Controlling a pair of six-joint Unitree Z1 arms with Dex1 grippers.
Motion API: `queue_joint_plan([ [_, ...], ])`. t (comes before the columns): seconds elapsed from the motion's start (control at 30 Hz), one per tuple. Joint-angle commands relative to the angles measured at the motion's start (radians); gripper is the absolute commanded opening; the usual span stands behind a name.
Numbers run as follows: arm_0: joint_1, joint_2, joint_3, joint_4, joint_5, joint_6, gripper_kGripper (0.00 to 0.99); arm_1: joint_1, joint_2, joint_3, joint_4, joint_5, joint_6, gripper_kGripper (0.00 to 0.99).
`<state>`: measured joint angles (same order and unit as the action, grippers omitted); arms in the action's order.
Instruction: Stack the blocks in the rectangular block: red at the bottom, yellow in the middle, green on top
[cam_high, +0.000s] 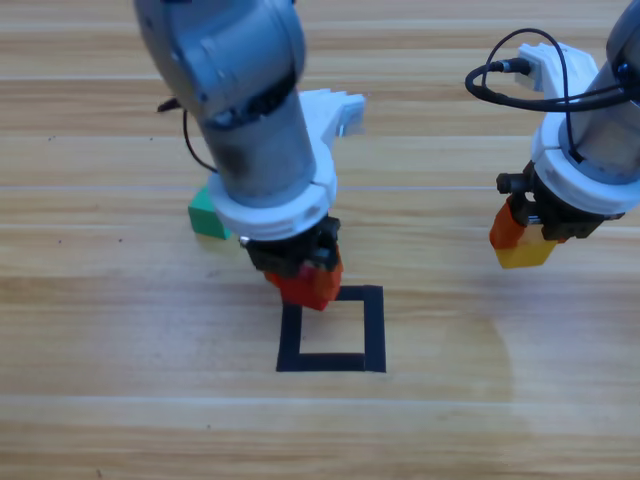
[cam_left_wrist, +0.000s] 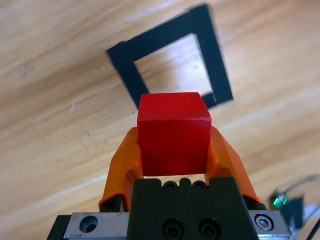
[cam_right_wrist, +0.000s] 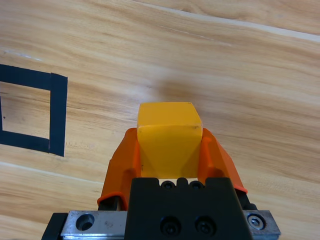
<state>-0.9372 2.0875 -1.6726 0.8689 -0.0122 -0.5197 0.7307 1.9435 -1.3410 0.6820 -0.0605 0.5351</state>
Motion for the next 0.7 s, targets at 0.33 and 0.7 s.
queue_joint_plan([
  [0.33,-0.144,0.158,-0.168,0.102,0.19,-0.608,0.067,-0.024,0.022,0.026,0.007,-0.001,0.02,0.0],
  [0.7,-0.154,0.207,-0.148,0.087,0.178,-0.603,0.066,-0.024,0.015,0.034,0.001,-0.002,0.02,0.0],
])
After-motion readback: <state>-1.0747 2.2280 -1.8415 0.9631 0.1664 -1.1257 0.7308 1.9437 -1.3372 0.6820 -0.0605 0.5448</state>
